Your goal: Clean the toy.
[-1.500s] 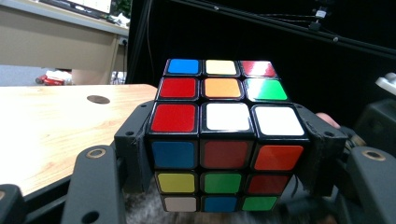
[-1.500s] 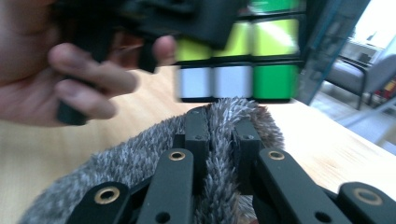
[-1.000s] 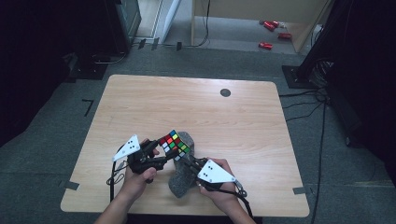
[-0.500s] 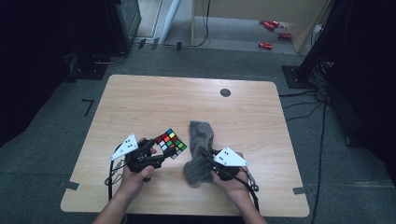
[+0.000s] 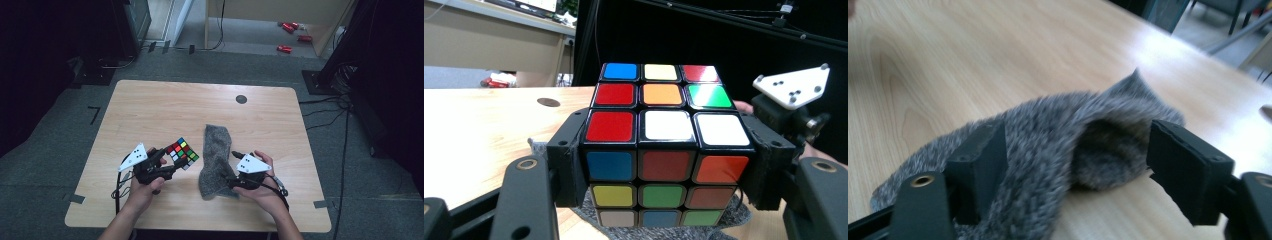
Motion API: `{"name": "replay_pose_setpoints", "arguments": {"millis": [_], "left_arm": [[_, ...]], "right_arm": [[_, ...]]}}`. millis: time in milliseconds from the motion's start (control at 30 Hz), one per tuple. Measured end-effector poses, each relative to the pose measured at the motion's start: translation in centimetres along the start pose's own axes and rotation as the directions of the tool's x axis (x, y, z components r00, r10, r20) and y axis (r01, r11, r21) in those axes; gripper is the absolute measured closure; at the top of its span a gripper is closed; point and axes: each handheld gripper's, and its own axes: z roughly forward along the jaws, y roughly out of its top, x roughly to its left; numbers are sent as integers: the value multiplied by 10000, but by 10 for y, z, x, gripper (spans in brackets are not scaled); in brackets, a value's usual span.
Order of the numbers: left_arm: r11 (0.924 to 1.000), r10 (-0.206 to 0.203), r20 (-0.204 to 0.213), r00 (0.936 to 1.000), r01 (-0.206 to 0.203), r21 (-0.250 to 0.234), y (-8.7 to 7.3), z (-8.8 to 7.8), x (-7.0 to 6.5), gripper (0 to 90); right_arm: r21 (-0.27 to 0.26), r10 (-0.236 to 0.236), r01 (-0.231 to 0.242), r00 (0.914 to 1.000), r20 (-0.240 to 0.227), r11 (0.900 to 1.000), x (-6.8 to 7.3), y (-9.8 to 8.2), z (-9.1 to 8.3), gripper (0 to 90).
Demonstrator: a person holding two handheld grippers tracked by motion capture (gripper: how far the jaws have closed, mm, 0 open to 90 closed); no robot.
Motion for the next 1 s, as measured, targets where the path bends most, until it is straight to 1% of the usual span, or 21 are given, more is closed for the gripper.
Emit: {"name": "replay_pose_setpoints", "arguments": {"millis": [33,67,100,167,200,300,333,367,400,433,467,500,533,567,667,733,833,900,933,967,1000], "left_arm": [[10000,-4,-11,10000,4,6,0,0,0,351],[10000,-12,-7,10000,12,12,0,0,0,351],[10000,-35,21,10000,35,8,0,0,1,351],[10000,-10,8,10000,10,46,0,1,0,351],[10000,-33,13,10000,33,60,-1,1,0,351],[9999,-1,26,10000,0,111,-1,2,-1,351],[9999,-3,30,10000,3,104,-2,2,-1,351],[9999,-8,37,10000,8,134,-2,2,-1,351],[9999,-26,50,10000,25,152,-3,2,-1,351],[9998,3,71,10000,-4,195,-3,2,-1,351],[9998,-15,89,10000,13,207,-4,3,-1,351],[9997,-47,93,9999,45,223,-4,3,-1,351],[9996,-11,105,9999,8,281,-5,4,-1,351],[9995,-16,134,9999,12,310,-5,4,-1,351],[9994,-21,187,9998,14,349,-6,5,-1,351],[9992,-44,201,9998,36,396,-7,6,-1,351],[9989,-35,226,9997,25,470,-8,7,-1,351],[9988,-32,246,9997,20,488,-8,7,-2,351],[9989,-25,258,9997,13,471,-8,7,-2,351],[9989,-21,269,9996,8,473,-8,7,-3,351],[9989,-22,271,9996,10,476,-8,7,-2,351]], "right_arm": [[-469,-96,94,9999,-44,9989,-3,3,-4,224],[-688,-152,143,9998,-117,9975,-4,5,-5,221],[-688,-152,143,9998,-117,9975,-4,5,-5,221],[-965,-280,245,9990,-360,9950,-6,11,-5,201],[-976,-396,347,9980,-490,9946,-7,14,-4,191],[-963,-519,424,9937,-990,9945,-14,20,6,182],[-927,-662,568,9926,-1018,9941,-16,21,10,177],[-919,-812,710,9904,-1123,9932,-18,22,14,171],[-770,-929,822,9847,-1476,9936,-24,23,24,149],[-770,-929,822,9847,-1476,9936,-24,23,24,149],[-792,-993,878,9827,-1563,9930,-28,23,30,149],[-586,-1048,957,9782,-1791,9937,-34,20,41,141],[-408,-1031,971,9765,-1893,9944,-36,17,46,136],[-408,-1031,971,9765,-1893,9944,-36,17,46,136],[-26,-868,887,9685,-2332,9961,-40,9,56,127],[337,-768,881,9643,-2534,9955,-39,4,60,116],[879,-524,803,9576,-2833,9929,-37,-4,66,71],[1323,-236,632,9591,-2821,9892,-36,-11,71,65],[1441,-196,621,9601,-2791,9876,-35,-13,72,65],[1576,-145,612,9594,-2817,9856,-35,-16,74,69],[1655,45,453,9574,-2889,9852,-36,-15,74,67]]}}
